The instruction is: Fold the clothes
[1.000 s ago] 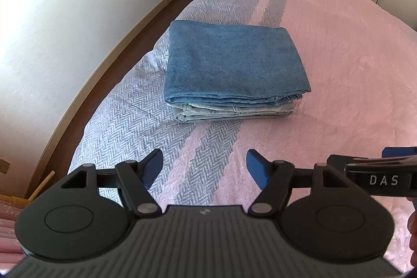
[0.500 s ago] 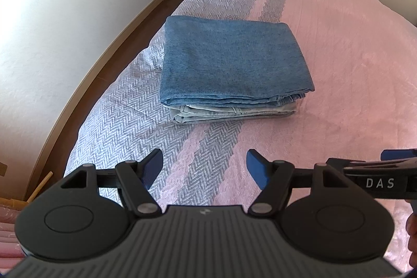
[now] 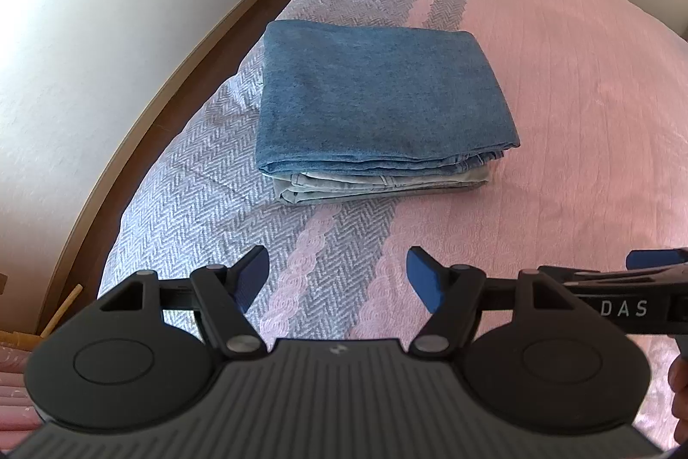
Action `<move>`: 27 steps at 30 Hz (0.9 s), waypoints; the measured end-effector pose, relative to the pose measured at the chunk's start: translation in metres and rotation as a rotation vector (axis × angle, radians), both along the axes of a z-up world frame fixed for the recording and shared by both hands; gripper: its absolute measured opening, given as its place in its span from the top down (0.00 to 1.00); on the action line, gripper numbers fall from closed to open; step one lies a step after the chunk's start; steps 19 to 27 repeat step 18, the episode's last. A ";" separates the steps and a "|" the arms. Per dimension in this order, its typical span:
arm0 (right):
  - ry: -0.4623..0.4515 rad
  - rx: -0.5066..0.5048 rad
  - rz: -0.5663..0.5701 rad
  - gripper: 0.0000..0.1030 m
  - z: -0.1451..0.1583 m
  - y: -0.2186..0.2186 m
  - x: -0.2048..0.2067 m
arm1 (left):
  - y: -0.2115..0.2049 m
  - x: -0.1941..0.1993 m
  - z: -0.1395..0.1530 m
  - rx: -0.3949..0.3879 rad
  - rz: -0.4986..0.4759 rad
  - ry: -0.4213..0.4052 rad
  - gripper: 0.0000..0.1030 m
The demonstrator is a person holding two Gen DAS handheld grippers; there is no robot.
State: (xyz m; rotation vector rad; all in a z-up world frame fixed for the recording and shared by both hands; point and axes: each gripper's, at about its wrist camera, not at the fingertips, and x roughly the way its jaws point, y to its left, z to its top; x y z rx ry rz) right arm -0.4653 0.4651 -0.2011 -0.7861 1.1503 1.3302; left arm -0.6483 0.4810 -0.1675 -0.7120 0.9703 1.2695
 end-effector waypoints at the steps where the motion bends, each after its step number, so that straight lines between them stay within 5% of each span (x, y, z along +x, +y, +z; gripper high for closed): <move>1: 0.000 0.000 0.000 0.01 0.000 0.000 0.000 | 0.001 0.000 -0.001 0.000 -0.001 0.000 0.35; 27: 0.007 0.012 0.015 0.01 0.000 0.003 -0.004 | 0.004 -0.004 0.002 0.039 0.025 -0.009 0.35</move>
